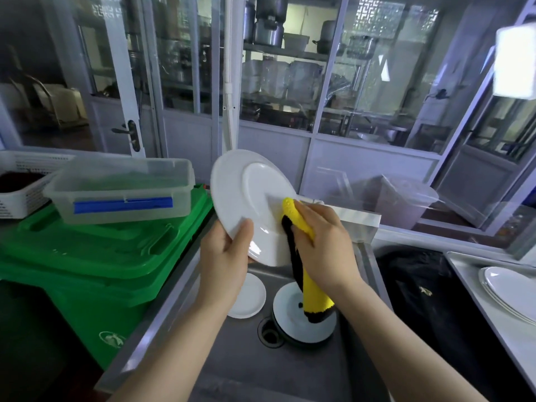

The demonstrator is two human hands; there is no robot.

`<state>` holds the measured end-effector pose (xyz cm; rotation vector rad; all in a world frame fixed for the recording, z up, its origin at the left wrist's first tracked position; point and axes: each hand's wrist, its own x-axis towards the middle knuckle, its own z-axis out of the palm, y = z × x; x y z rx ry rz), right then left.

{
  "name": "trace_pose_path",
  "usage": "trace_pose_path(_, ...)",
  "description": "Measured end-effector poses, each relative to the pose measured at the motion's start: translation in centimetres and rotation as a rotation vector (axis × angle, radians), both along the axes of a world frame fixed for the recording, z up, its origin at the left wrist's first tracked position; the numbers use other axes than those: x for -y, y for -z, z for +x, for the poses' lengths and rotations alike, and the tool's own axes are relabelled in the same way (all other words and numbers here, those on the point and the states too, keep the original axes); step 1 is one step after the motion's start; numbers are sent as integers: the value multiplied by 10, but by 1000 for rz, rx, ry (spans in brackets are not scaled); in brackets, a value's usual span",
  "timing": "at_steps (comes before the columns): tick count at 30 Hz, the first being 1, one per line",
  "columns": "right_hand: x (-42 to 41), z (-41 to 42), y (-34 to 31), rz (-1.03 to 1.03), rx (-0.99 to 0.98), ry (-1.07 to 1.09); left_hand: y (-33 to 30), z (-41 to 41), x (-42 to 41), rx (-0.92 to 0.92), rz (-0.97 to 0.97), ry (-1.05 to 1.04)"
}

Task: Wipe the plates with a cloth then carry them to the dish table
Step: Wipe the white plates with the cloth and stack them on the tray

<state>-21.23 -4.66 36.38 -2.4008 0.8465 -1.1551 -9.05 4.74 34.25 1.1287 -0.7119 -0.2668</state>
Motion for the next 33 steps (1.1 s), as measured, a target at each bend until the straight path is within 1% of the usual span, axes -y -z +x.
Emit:
trace_pose_path(2, 1, 1, -3, 3, 33, -11, 5, -3, -1, 295, 73, -78)
trace_pose_path(4, 4, 2, -11, 103, 135, 8, 7, -6, -4, 643, 126, -106)
trace_pose_path(6, 8, 0, -18, 335, 321, 6, 2, -7, -8, 964, 145, -115)
trace_pose_path(7, 8, -2, -20, 486, 432, -22, -1, -6, -9, 1089, 160, -107)
trace_pose_path(9, 8, -7, -22, 853, 635, -134, -9, 0, -10, 1301, 208, -102)
trace_pose_path(10, 9, -9, -21, 1020, 698, -221, -14, 4, -11, 1380, 266, -102)
trace_pose_path(11, 10, -10, -21, 1128, 717, -301, -17, 6, -11, 1461, 329, -98)
trace_pose_path(12, 9, -11, -22, 1171, 699, -367, -20, 8, -10, 1544, 403, -109)
trace_pose_path(14, 8, -10, -24, 1143, 687, -388, -27, 8, -6, 1674, 513, -161)
trace_pose_path(15, 8, -11, -26, 1126, 694, -356, -30, 9, -4, 1727, 526, -187)
trace_pose_path(18, 11, -11, -23, 1191, 771, -252, -36, 11, 4, 1837, 507, -221)
trace_pose_path(19, 12, -12, -21, 1201, 800, -239, -37, 13, 7, 1829, 484, -222)
trace_pose_path(20, 12, -13, -20, 1203, 825, -225, -38, 16, 9, 1769, 461, -219)
trace_pose_path(21, 12, -14, -19, 1206, 851, -201, -36, 21, 9, 1658, 467, -172)
trace_pose_path(23, 17, -19, -13, 1230, 903, -174, -32, 33, 8, 1333, 604, 40)
trace_pose_path(24, 19, -22, -10, 1246, 917, -179, -31, 36, 5, 1115, 606, 127)
trace_pose_path(25, 21, -25, -7, 1256, 924, -200, -29, 38, 2, 825, 543, 200)
trace_pose_path(27, 23, -29, -4, 1262, 945, -274, -28, 39, 1, 110, 364, 380)
trace_pose_path(28, 22, -29, -3, 1260, 948, -293, -27, 41, 3, -222, 292, 530)
trace_pose_path(29, 22, -29, -1, 1254, 942, -301, -25, 41, 5, -476, 243, 671)
trace_pose_path(30, 21, -28, 1, 1252, 923, -303, -23, 41, 6, -629, 213, 742)
trace_pose_path(31, 21, -27, 2, 1252, 892, -292, -21, 41, 5, -686, 190, 762)
trace_pose_path(33, 22, -26, 5, 1241, 824, -193, -16, 40, 4, -688, 139, 745)
